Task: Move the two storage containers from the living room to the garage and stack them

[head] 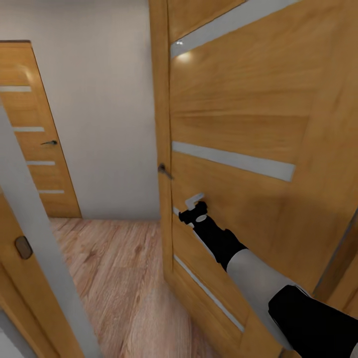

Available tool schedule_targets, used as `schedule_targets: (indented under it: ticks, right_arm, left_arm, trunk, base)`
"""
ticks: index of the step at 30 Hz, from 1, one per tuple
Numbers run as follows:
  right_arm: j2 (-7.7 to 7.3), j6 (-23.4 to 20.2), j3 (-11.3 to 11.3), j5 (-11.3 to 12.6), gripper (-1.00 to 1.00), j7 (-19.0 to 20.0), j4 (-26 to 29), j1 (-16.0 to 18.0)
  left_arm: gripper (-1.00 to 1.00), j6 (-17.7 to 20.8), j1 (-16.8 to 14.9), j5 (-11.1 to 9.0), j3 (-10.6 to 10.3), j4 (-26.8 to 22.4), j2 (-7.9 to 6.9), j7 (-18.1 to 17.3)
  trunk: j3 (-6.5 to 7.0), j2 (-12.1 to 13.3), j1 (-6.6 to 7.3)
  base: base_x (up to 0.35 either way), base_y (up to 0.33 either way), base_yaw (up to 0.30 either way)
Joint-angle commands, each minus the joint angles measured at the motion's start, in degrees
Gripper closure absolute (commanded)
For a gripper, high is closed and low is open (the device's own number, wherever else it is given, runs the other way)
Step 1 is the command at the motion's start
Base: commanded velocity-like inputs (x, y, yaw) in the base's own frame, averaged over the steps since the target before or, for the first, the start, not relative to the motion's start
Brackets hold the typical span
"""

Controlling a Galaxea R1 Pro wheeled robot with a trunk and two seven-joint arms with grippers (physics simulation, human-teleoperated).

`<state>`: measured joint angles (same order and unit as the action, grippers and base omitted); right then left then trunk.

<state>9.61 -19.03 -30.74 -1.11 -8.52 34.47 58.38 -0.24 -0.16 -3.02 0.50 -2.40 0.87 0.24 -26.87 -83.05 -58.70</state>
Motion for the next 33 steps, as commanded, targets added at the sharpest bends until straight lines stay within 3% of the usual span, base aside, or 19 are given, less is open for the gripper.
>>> schedule_targets:
  ticks: [1,33]
  right_arm:
    - [-0.03,-0.4,-0.3,-0.12,-1.0,-0.36,0.03,0.06]
    - [-0.12,-0.39,-0.28,-0.05,-1.0,-0.54,-0.19,0.07]
  left_arm:
    - [-1.0,-0.03,-0.02,-0.32,0.02,-0.03,0.01,0.03]
    - [-1.0,-0.03,-0.02,-0.32,0.02,-0.05,0.01,0.03]
  trunk:
    - [-0.06,-0.03,-0.03]
    - [-0.06,-0.03,-0.03]
  base:
    - [0.321,0.0,0.0]
    - [0.32,0.0,0.0]
